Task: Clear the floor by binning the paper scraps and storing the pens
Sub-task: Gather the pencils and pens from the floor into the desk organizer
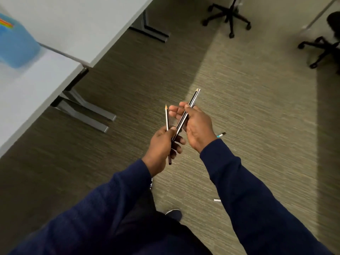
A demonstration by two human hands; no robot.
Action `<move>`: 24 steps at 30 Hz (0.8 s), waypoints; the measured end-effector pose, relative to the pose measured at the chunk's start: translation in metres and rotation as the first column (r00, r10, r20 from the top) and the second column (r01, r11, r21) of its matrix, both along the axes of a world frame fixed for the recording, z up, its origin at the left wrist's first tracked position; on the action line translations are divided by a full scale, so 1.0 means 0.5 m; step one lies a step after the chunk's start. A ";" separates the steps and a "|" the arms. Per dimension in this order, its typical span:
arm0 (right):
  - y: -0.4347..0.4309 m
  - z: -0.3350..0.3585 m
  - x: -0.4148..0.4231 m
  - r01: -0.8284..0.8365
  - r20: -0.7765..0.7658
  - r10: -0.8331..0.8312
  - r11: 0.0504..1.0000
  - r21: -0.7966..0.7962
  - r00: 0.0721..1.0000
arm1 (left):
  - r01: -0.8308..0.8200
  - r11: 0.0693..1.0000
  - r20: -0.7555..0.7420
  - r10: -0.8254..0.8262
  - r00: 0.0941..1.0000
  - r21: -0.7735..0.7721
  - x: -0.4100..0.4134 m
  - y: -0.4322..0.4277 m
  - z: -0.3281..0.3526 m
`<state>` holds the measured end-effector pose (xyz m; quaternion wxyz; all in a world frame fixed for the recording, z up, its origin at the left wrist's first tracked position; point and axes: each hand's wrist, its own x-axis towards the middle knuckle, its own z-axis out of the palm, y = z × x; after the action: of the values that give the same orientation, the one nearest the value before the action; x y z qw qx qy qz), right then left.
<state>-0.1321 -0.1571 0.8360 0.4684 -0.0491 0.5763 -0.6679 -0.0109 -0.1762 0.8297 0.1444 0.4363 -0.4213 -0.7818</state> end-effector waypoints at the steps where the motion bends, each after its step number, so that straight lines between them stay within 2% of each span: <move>1: -0.016 0.010 0.021 -0.011 -0.004 0.011 1.000 0.002 1.000 | -0.028 1.000 0.003 0.028 1.000 -0.001 0.027 -0.013 0.007; 6: -0.129 0.055 0.106 -0.037 -0.002 0.037 0.999 -0.001 0.999 | -0.198 0.980 0.021 0.198 0.980 -0.008 0.159 -0.128 0.015; 12: -0.363 0.095 0.246 -0.082 -0.035 0.084 0.994 0.072 0.996 | -0.360 0.930 0.082 0.365 0.927 -0.070 0.347 -0.361 0.033; 18: -0.624 0.130 0.401 -0.223 -0.014 0.223 0.974 0.038 0.975 | -0.535 0.835 0.041 0.543 0.839 -0.129 0.500 -0.608 0.066; 24: -0.819 0.161 0.470 -0.308 -0.085 0.311 0.950 0.044 0.947 | -0.606 0.758 -0.040 0.616 0.786 -0.241 0.529 -0.800 0.104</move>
<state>0.1031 -0.5665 0.9164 0.5411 -0.1623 0.5922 -0.5747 0.2537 -0.5762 0.8817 0.4345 0.5451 -0.3503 -0.6256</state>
